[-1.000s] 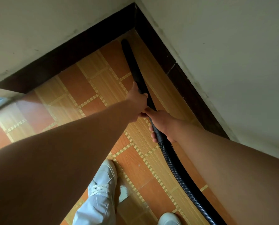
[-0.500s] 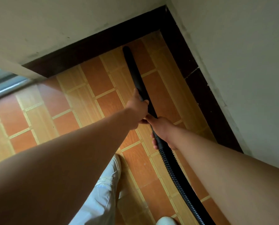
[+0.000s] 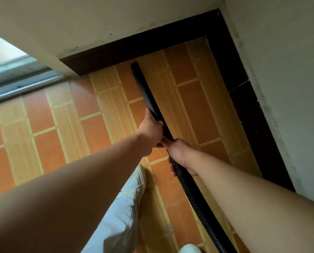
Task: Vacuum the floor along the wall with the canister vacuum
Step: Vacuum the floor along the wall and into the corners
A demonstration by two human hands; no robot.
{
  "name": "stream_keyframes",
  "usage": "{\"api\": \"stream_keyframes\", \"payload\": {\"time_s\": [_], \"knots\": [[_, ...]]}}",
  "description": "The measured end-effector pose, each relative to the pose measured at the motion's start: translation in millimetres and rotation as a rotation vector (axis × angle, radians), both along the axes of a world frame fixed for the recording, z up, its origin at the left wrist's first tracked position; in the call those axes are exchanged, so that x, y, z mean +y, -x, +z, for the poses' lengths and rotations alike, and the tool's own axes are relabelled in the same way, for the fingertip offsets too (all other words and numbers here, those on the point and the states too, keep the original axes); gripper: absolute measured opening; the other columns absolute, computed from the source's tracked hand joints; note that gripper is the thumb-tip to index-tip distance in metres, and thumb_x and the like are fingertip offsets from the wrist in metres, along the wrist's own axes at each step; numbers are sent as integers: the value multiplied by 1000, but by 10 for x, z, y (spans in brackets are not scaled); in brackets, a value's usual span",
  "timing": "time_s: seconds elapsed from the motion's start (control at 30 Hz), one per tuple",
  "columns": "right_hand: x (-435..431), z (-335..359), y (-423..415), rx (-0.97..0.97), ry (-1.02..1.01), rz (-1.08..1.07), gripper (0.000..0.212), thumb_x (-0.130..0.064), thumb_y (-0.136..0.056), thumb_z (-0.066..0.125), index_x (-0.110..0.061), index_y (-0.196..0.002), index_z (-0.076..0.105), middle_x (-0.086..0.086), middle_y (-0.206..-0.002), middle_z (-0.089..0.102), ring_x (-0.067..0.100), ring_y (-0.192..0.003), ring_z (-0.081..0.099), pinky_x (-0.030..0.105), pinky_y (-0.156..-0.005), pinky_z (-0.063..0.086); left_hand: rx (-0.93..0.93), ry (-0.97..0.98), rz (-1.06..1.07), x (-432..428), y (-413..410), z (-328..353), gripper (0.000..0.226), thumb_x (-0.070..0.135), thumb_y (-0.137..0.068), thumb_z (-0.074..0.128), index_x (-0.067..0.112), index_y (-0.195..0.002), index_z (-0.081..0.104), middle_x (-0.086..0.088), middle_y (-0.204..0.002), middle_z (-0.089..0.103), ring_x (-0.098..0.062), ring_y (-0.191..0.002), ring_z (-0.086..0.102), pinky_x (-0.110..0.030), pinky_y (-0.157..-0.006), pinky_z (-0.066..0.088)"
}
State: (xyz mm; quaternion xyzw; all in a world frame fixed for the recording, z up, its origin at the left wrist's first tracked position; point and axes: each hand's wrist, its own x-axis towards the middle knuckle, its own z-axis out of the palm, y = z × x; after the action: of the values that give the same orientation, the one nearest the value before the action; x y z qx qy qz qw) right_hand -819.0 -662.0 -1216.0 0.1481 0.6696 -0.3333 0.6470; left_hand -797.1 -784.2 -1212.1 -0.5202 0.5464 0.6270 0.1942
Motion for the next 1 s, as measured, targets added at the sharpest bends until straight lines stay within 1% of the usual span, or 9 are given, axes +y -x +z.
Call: {"api": "stream_keyframes", "payload": {"time_s": [0.13,0.27,0.37,0.57,0.67,0.77,0.83,0.93,1.0], "knots": [[-124,-10,-155,-1,20,41,49,-70,-95,51,-30,-114,72,2,-65,44,17,-45,44,29,-49,48,-3,12,23,-114,-199,6,52,11,-106,42,39,-147,27,-16,-123,62,-32,-100,69,-49,-68,64],[-253,-22,-295,-5,20,82,54,-67,-97,51,-21,-119,67,2,-61,42,16,-42,41,27,-46,46,-30,29,63,-214,-370,14,25,12,-106,42,34,-117,37,-18,-116,65,-32,-92,71,-48,-62,63],[-344,-59,-392,-5,23,129,60,-70,-94,52,-19,-122,66,2,-61,43,16,-40,42,27,-47,47,-35,34,80,-292,-473,-2,25,12,-105,42,29,-123,39,-20,-117,65,-36,-96,71,-60,-68,61],[-474,-142,-548,-22,44,192,69,-74,-92,51,-16,-127,64,1,-54,45,18,-40,45,31,-49,47,-41,55,96,-411,-661,-18,36,11,-107,40,37,-131,34,-20,-121,62,-37,-101,69,-58,-76,61],[-530,-147,-606,-33,55,205,69,-74,-93,51,-15,-127,62,3,-55,44,19,-41,44,31,-50,46,-49,55,107,-468,-728,-23,34,12,-107,40,40,-120,28,-20,-124,59,-37,-103,68,-56,-77,61],[-597,-146,-638,-38,62,218,66,-74,-92,51,-16,-123,63,4,-59,44,19,-43,44,31,-50,46,-57,48,132,-521,-783,-46,50,13,-107,41,39,-147,25,-17,-124,58,-33,-101,67,-47,-69,62],[-636,-143,-650,-43,67,227,63,-73,-93,50,-16,-118,65,4,-60,43,19,-42,44,30,-49,47,-61,64,136,-555,-813,-51,52,13,-107,41,33,-151,22,-14,-122,57,-32,-100,67,-45,-65,62],[-679,-149,-654,-43,59,234,60,-72,-94,50,-14,-107,60,6,-65,44,18,-42,44,30,-48,47,-67,73,157,-609,-844,-89,58,13,-107,42,36,-155,17,-10,-119,54,-31,-99,66,-51,-72,62],[-702,-166,-656,-32,65,252,60,-73,-94,49,-17,-113,63,6,-68,45,19,-42,45,29,-49,48,-66,68,171,-637,-848,-106,66,13,-107,42,39,-158,9,-8,-117,54,-27,-94,66,-49,-70,62]]}}
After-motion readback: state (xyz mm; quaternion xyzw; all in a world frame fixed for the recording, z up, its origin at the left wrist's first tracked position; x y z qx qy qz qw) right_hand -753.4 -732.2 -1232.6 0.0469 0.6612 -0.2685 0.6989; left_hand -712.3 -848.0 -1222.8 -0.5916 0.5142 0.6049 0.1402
